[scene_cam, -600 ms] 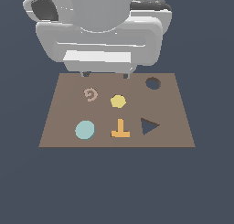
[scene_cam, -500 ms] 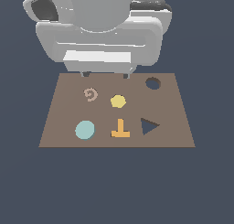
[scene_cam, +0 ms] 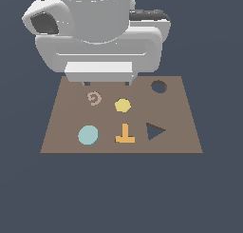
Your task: Insert a designated object into the corresponding slot on a board.
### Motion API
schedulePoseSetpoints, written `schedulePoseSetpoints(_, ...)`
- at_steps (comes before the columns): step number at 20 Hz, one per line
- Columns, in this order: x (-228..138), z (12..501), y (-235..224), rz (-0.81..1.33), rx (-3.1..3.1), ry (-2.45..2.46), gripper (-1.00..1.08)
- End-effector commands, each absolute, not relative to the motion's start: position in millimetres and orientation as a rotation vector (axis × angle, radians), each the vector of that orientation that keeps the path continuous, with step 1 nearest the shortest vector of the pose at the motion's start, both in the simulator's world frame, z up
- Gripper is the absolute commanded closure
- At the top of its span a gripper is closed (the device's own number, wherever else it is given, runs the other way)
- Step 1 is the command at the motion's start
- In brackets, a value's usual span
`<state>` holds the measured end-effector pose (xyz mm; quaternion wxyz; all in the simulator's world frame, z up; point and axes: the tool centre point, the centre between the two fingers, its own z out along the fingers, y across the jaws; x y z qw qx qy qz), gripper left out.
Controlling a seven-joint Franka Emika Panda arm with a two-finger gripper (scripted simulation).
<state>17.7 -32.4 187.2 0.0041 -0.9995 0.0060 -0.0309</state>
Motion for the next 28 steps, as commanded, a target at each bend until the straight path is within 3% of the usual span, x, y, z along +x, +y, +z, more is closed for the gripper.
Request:
schedulePoseSetpoints(1,20.0,180.9,-36.6,-0.092,-3.132,-0.024,-0.92)
schedulePoseSetpoints(28,89.6,60.8,-97.8,-0.008,-3.014,-0.881,-0.92)
